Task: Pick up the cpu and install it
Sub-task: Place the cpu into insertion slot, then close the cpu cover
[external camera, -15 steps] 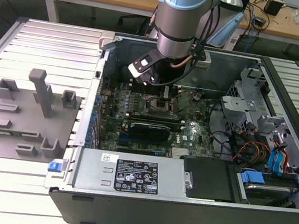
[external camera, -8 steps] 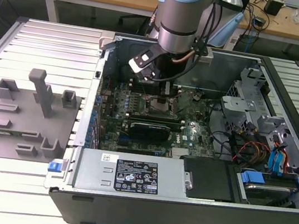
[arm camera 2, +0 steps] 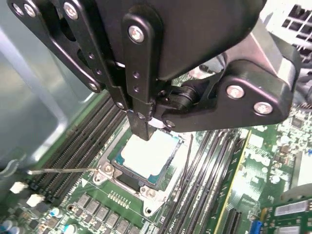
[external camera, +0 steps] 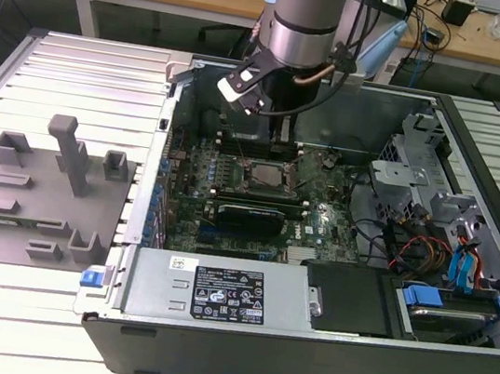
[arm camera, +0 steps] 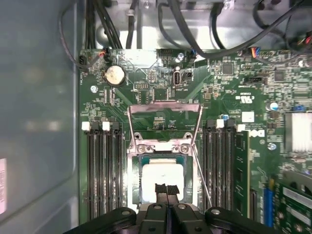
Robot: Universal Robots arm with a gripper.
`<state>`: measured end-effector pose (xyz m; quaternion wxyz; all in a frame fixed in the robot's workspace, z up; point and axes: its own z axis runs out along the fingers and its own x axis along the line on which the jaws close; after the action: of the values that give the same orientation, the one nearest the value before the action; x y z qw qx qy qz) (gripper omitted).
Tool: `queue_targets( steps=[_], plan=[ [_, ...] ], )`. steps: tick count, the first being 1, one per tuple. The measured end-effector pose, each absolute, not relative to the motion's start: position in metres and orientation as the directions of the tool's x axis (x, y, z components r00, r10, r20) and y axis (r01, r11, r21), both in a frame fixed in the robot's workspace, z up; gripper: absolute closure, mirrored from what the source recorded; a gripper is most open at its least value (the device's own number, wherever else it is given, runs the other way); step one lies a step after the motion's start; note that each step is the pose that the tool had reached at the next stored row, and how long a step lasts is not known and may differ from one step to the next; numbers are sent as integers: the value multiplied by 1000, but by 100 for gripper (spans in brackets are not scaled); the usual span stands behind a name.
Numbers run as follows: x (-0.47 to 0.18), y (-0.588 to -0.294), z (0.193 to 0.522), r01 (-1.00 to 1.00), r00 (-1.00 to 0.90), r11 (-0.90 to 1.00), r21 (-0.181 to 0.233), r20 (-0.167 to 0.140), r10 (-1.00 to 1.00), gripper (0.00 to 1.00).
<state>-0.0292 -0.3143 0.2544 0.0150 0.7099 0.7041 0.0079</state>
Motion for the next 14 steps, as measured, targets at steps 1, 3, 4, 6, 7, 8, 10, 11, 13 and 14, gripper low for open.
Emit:
queue_targets(
  steps=[1,3,4,6,7,8,10,11,13,14],
  plan=[
    [-29,-314,256,999,8,-8,32,-10,1000,89],
    [-29,-314,256,999,8,-8,33,-10,1000,89],
    [-29,-314,256,999,8,-8,33,-10,1000,89],
    [-29,-314,256,999,8,-8,33,-10,1000,89],
    [-29,-314,256,999,8,-8,33,-10,1000,89],
    [-29,-314,256,999,8,-8,33,-10,1000,89],
    [-29,-314,256,999,8,-8,33,-10,1000,89],
    [-29,-314,256,999,8,-8,33,-10,1000,89],
    [-29,-314,256,999,8,-8,33,-10,1000,89],
    [-29,-314,257,999,8,-8,32,-10,1000,89]
  ],
)
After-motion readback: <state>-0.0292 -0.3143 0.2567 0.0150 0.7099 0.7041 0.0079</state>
